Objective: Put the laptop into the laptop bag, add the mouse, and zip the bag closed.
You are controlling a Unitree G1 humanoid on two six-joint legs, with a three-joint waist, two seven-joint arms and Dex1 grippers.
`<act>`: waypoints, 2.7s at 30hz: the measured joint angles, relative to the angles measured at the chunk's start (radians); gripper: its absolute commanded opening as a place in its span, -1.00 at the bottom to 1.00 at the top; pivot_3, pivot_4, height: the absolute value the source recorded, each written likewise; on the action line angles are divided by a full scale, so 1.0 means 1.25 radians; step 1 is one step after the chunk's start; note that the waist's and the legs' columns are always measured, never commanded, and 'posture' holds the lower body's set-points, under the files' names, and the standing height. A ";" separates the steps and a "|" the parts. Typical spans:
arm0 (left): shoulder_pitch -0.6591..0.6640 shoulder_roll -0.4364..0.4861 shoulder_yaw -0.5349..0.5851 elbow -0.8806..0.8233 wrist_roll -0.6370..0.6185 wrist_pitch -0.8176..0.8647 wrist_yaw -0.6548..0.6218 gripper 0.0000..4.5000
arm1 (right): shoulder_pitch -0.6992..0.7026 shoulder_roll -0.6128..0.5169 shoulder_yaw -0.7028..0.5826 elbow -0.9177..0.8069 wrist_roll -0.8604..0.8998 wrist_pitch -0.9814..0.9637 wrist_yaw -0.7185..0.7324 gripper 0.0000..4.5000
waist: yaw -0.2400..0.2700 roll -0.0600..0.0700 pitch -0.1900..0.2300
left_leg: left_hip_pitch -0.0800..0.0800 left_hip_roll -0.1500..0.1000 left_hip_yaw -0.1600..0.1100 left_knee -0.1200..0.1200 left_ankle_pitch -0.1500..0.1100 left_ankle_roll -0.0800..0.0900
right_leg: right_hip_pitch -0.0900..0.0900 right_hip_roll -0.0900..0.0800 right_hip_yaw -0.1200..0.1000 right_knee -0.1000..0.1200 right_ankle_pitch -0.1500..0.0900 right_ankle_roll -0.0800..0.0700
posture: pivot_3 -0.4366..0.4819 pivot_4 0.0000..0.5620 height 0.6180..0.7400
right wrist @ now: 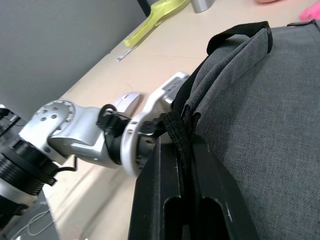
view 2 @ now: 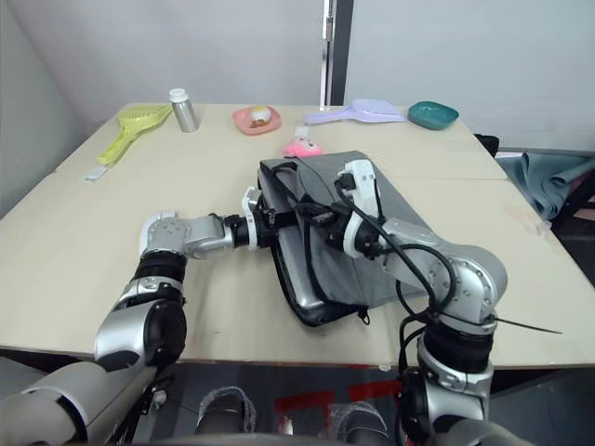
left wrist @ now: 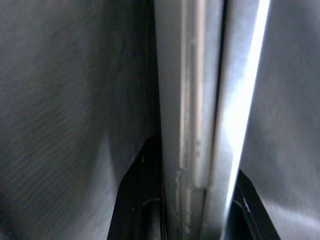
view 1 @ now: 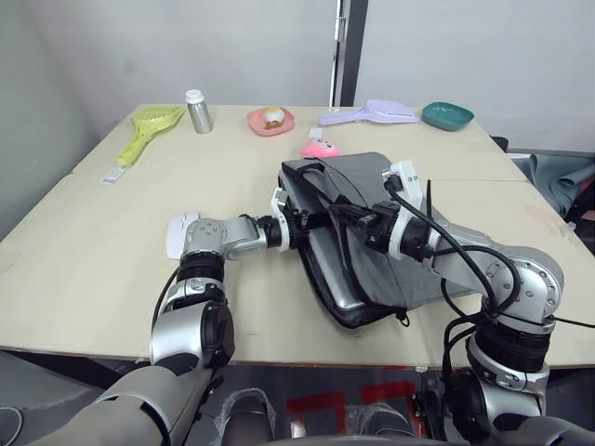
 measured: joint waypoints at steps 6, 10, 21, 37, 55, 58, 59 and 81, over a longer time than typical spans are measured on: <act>0.005 -0.014 -0.014 -0.040 0.028 -0.004 -0.001 -0.85 | 0.000 0.000 0.000 0.000 0.016 0.000 -0.016 -0.99 | 0.000 0.000 0.000 | -0.001 0.000 -0.001 -0.001 0.000 0.000 | 0.000 0.000 -0.001 -0.002 0.001 0.002 | -0.05 -0.47 1.00; 0.011 -0.021 -0.042 -0.081 0.039 0.021 -0.009 -0.85 | 0.000 -0.002 0.002 0.001 0.026 0.000 -0.021 -0.99 | 0.002 0.000 0.000 | -0.002 0.000 -0.002 -0.001 0.000 0.000 | 0.000 0.000 -0.004 -0.003 0.001 0.002 | -0.05 -0.47 1.00; 0.022 -0.018 -0.055 -0.114 0.058 0.035 -0.042 0.54 | 0.003 -0.025 0.006 0.002 0.032 -0.004 -0.029 -1.00 | 0.000 0.000 0.000 | -0.002 0.000 -0.003 -0.001 0.000 0.000 | 0.000 0.000 -0.005 -0.003 0.002 0.003 | -0.05 -0.47 1.00; -0.058 0.303 -0.070 -0.123 -0.118 0.221 -0.119 0.54 | 0.017 -0.135 0.003 0.062 0.034 -0.058 0.018 -1.00 | -0.006 0.002 -0.001 | -0.002 0.000 -0.003 0.000 0.000 -0.001 | 0.001 0.000 -0.006 -0.002 0.001 0.002 | -0.05 -0.47 1.00; 0.394 0.722 -0.182 -0.528 0.071 -0.208 -0.803 0.54 | 0.021 -0.154 0.061 0.073 0.033 -0.101 0.035 -1.00 | -0.016 0.003 -0.001 | -0.001 0.000 -0.004 -0.003 0.002 -0.003 | 0.001 -0.002 -0.009 -0.001 -0.004 -0.007 | -0.05 -0.47 1.00; 0.442 0.754 -0.181 -0.527 0.119 -0.282 -0.859 0.54 | 0.020 -0.160 0.066 0.073 0.035 -0.104 0.044 -1.00 | -0.020 0.003 -0.001 | 0.000 0.000 -0.004 -0.003 0.002 -0.003 | 0.001 -0.001 -0.009 -0.001 -0.005 -0.007 | -0.05 -0.47 1.00; 0.450 0.754 -0.181 -0.527 0.131 -0.302 -0.872 0.54 | 0.020 -0.162 0.067 0.073 0.034 -0.104 0.047 -1.00 | -0.020 0.003 -0.001 | 0.000 0.001 -0.004 -0.003 0.002 -0.003 | 0.001 -0.001 -0.009 -0.001 -0.005 -0.008 | -0.05 -0.47 1.00; 0.570 0.946 -0.047 -0.283 0.348 -0.544 -0.975 0.55 | 0.226 -0.642 -0.013 0.046 -0.031 -0.294 0.511 0.99 | -0.002 0.001 -0.003 | 0.002 0.001 -0.003 -0.005 -0.001 0.002 | 0.002 -0.002 -0.007 0.000 -0.008 -0.008 | -0.05 -0.47 1.00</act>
